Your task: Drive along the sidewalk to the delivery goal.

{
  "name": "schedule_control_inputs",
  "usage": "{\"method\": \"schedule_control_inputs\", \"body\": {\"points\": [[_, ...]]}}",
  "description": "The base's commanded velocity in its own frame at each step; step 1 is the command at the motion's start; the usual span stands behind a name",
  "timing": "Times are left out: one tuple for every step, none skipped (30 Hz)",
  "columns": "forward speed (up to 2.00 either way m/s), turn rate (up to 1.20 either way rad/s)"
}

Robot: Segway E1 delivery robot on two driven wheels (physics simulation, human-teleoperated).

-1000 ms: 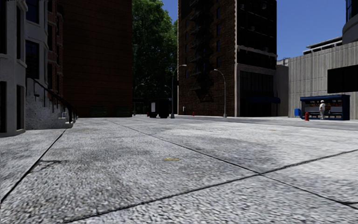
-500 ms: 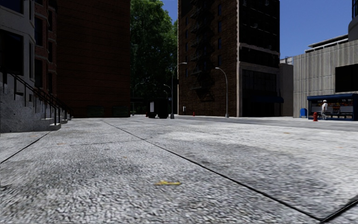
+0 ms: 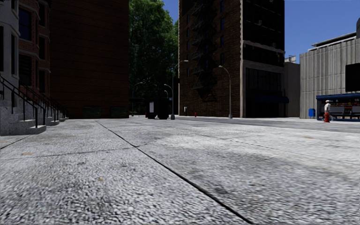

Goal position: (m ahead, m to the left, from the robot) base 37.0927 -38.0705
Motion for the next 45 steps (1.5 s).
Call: {"method": "schedule_control_inputs", "body": {"points": [[2.0, 0.07], [2.0, 0.1], [2.0, 0.11], [2.0, 0.11], [2.0, 0.14], [2.0, 0.17], [2.0, 0.17], [2.0, 0.2], [2.0, 0.25], [2.0, 0.25], [2.0, 0.26], [2.0, 0.26], [2.0, 0.26], [2.0, 0.26], [2.0, 0.26], [2.0, 0.26], [2.0, 0.26], [2.0, 0.26], [2.0, 0.26], [2.0, 0.24], [2.0, 0.24], [2.0, 0.19], [2.0, 0.14], [2.0, 0.0], [2.0, 0.0], [2.0, 0.0], [2.0, 0.0], [2.0, 0.0], [2.0, 0.0], [2.0, 0.0], [2.0, 0.0], [2.0, 0.0], [2.0, 0.0], [2.0, 0.0], [2.0, 0.0], [2.0, 0.0], [2.0, 0.0], [2.0, 0.0], [2.0, 0.0], [2.0, 0.04], [2.0, 0.11], [2.0, 0.23], [2.0, 0.23], [2.0, 0.27], [2.0, 0.28]]}}
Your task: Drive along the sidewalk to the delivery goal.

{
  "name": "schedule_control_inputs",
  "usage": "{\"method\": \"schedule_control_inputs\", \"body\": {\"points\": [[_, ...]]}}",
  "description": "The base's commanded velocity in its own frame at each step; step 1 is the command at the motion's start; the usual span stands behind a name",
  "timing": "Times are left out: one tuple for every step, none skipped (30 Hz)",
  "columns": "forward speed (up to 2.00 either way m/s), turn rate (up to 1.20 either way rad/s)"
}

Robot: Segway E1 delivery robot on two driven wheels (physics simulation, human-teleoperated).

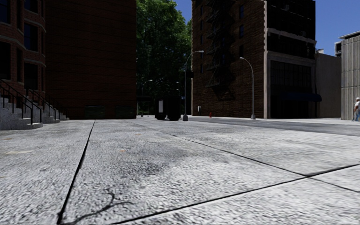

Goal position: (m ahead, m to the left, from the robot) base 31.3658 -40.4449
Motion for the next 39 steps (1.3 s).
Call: {"method": "schedule_control_inputs", "body": {"points": [[2.0, 0.28], [2.0, 0.28], [2.0, 0.28], [2.0, 0.28], [2.0, 0.28], [2.0, 0.28], [2.0, 0.28], [2.0, 0.28], [2.0, 0.28], [2.0, 0.28], [2.0, 0.28], [2.0, 0.28], [2.0, 0.27], [2.0, 0.1], [2.0, 0.0], [2.0, 0.0], [2.0, 0.0], [2.0, 0.0], [2.0, 0.0], [2.0, 0.0], [2.0, 0.0], [2.0, 0.0], [2.0, 0.0], [2.0, 0.0], [2.0, 0.0], [2.0, 0.0], [2.0, 0.0], [2.0, 0.0], [2.0, 0.0], [2.0, 0.0], [2.0, 0.0], [2.0, 0.0], [2.0, 0.0], [2.0, 0.0], [2.0, 0.01], [2.0, 0.01], [2.0, 0.01], [2.0, 0.02], [2.0, 0.02]]}}
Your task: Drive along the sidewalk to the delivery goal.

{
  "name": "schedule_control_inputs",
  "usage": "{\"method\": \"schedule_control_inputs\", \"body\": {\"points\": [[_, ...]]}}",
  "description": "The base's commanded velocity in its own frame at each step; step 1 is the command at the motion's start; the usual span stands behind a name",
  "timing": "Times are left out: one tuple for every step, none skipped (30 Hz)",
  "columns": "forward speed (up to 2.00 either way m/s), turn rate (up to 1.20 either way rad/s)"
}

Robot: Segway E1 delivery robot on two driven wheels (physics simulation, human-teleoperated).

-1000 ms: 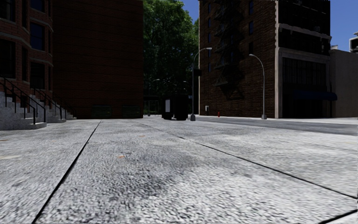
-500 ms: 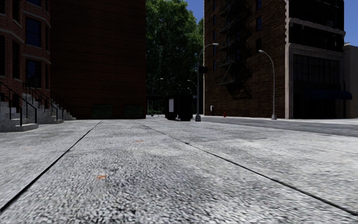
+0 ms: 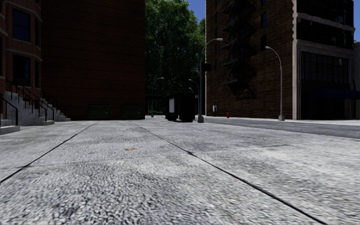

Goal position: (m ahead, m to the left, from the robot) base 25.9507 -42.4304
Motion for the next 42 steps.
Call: {"method": "schedule_control_inputs", "body": {"points": [[2.0, 0.03], [2.0, 0.03], [2.0, 0.05], [2.0, 0.06], [2.0, 0.06], [2.0, 0.06], [2.0, 0.06], [2.0, 0.06], [2.0, 0.06], [2.0, 0.06], [2.0, 0.06], [2.0, 0.06], [2.0, 0.1], [2.0, 0.15], [2.0, 0.16], [2.0, 0.16], [2.0, 0.17], [2.0, 0.17], [2.0, 0.17], [2.0, 0.17], [2.0, 0.17], [2.0, 0.17], [2.0, 0.17], [2.0, 0.17], [2.0, 0.17], [2.0, 0.17], [2.0, 0.17], [2.0, 0.17], [2.0, 0.17], [2.0, 0.17], [2.0, 0.17], [2.0, 0.17], [2.0, 0.17], [2.0, 0.17], [2.0, 0.17], [2.0, 0.17], [2.0, 0.17], [2.0, 0.17], [2.0, 0.21], [2.0, 0.22], [2.0, 0.22], [2.0, 0.23]]}}
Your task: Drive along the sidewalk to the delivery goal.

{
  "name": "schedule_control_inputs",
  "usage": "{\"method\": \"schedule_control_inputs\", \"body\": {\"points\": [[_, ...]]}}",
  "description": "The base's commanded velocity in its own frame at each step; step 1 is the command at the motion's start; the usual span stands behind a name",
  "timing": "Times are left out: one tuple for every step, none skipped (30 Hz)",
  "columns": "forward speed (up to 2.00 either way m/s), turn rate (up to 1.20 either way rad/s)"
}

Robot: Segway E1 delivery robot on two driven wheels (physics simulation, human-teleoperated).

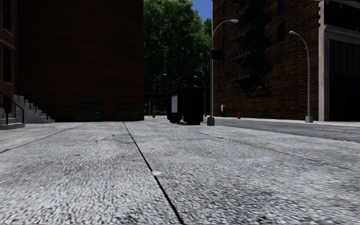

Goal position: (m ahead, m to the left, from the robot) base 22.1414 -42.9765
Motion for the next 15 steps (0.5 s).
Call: {"method": "schedule_control_inputs", "body": {"points": [[2.0, 0.23], [2.0, 0.23], [2.0, 0.26], [2.0, 0.28], [2.0, 0.33], [2.0, 0.33], [2.0, 0.35], [2.0, 0.35], [2.0, 0.35], [2.0, 0.35], [2.0, 0.35], [2.0, 0.32], [2.0, 0.32], [2.0, 0.22], [2.0, 0.08]]}}
